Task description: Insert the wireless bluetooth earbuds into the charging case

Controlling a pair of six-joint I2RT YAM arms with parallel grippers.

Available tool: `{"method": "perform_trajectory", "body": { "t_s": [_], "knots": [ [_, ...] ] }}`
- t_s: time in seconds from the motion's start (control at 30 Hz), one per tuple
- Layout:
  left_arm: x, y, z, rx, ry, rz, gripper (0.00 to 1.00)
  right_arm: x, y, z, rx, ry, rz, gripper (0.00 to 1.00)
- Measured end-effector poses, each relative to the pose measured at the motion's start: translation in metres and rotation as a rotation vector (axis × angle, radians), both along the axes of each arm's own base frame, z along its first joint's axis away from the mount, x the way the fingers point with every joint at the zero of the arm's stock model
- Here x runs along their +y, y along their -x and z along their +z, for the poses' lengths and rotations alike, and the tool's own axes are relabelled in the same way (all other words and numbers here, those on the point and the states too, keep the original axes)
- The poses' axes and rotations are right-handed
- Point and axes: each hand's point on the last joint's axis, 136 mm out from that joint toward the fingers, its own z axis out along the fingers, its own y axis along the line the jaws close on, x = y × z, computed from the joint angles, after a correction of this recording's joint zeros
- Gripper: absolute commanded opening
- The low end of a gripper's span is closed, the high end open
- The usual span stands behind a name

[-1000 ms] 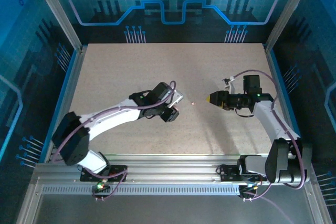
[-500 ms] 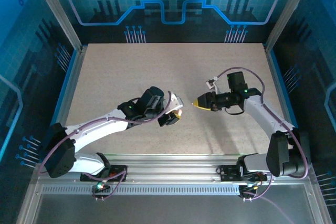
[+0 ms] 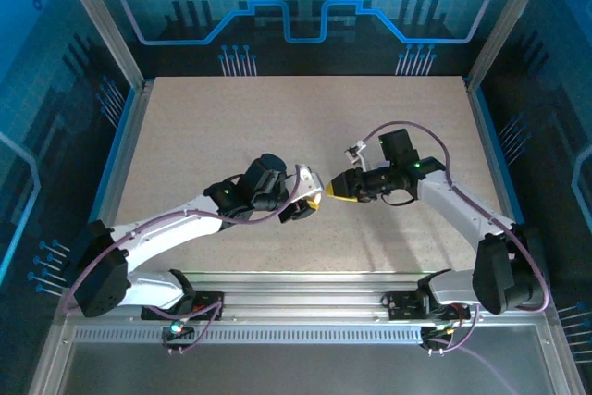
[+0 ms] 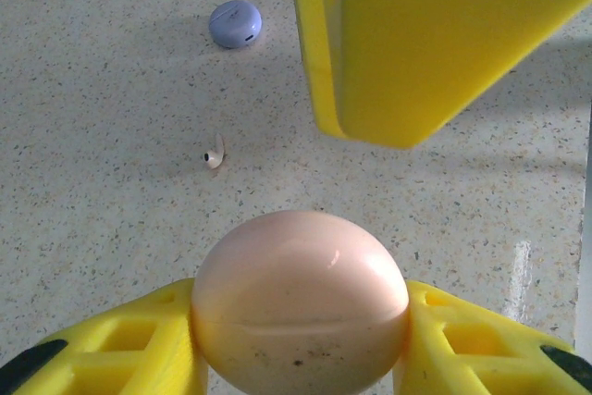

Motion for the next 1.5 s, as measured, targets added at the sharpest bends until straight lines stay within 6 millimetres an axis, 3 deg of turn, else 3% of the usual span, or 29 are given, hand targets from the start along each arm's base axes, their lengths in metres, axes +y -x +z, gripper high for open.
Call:
{"method": "perform_trajectory", "body": {
  "t_s": [0.17,0.3,0.87,1.23,1.33,1.43,1.47,1.5],
  "knots": [
    [0.000,0.001,0.000,0.000,0.000,-0.002,0.29,0.008,-0.001,0.005,-0.012,0.005,0.010,0.54],
    [0.000,0.001,0.000,0.000,0.000,-0.002,0.29,0.015,-0.003,0.008,-0.021,0.007,0.020,0.48],
    [-0.002,0.003,0.003,-0.005,0.008,-0.007,0.28,0.029,0.002,0.000,-0.007,0.030,0.061,0.40],
    [-0.001,0.002,0.003,-0.014,-0.002,0.005,0.29,0.032,0.002,0.003,-0.009,0.025,0.064,0.20],
    [-0.001,0.002,0.003,-0.015,-0.004,0.007,0.40,0.032,0.001,0.003,-0.012,0.026,0.063,0.18],
    [-0.001,0.002,0.003,-0.015,-0.005,0.006,0.61,0.032,0.002,0.003,-0.022,0.029,0.071,0.17],
    [-0.001,0.003,0.003,-0.015,-0.004,0.004,0.74,0.032,0.002,0.004,-0.034,0.033,0.078,0.16],
    [-0.002,0.003,0.004,-0.013,0.002,0.003,0.77,0.031,0.001,0.004,-0.055,0.041,0.084,0.16]
  ]
}}
